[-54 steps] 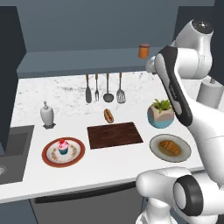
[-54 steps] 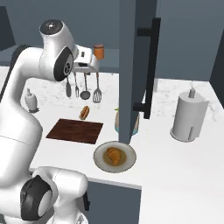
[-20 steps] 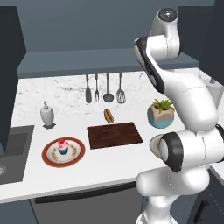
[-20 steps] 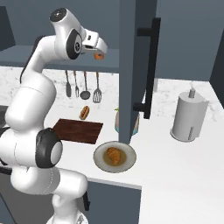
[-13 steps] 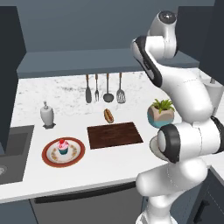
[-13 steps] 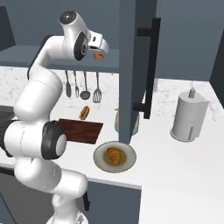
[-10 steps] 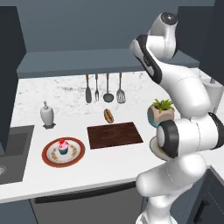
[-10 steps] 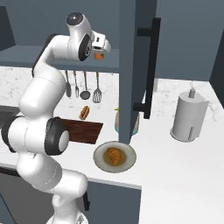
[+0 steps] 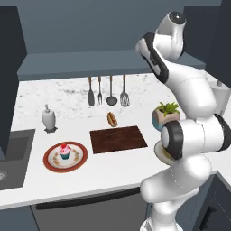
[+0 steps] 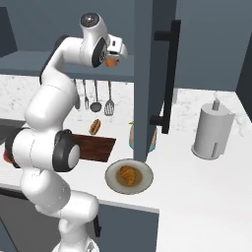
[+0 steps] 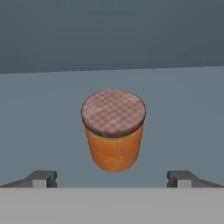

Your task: From the different types of pastries on the counter, select a croissant and place it on the cutting board. Then retrieve a jar of jam from the cabinet and place it alongside the croissant on the cutting board.

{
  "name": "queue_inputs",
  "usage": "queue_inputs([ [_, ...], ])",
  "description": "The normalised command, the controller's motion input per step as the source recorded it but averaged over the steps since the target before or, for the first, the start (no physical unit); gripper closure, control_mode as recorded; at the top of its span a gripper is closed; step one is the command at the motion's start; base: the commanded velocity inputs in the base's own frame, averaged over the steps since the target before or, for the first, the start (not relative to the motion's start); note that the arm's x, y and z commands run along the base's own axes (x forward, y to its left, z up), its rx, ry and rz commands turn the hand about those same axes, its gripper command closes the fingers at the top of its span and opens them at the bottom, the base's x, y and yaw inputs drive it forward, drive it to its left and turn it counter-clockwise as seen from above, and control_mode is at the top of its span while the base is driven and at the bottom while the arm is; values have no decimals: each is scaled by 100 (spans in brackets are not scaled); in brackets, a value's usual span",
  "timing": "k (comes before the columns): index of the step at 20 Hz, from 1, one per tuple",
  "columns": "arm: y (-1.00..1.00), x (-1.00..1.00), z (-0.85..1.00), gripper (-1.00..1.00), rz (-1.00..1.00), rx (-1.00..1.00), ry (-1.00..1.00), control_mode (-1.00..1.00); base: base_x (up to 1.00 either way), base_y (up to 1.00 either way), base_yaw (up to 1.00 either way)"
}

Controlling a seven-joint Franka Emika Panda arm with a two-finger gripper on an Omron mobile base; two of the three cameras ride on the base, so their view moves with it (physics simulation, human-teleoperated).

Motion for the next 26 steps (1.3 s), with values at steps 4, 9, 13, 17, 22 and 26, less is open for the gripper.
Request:
queue_inputs([
  [4,0,37,-2,-100,0,0,0,-100,0,0,0],
  [9,0,44,-3,-100,0,0,0,-100,0,0,0],
  [13,0,38,-2,-100,0,0,0,-100,0,0,0],
  [17,0,30,-3,-100,0,0,0,-100,0,0,0],
  [22,0,25,-4,100,0,0,0,-100,0,0,0],
  [26,0,7,-1,100,0,0,0,-100,0,0,0],
])
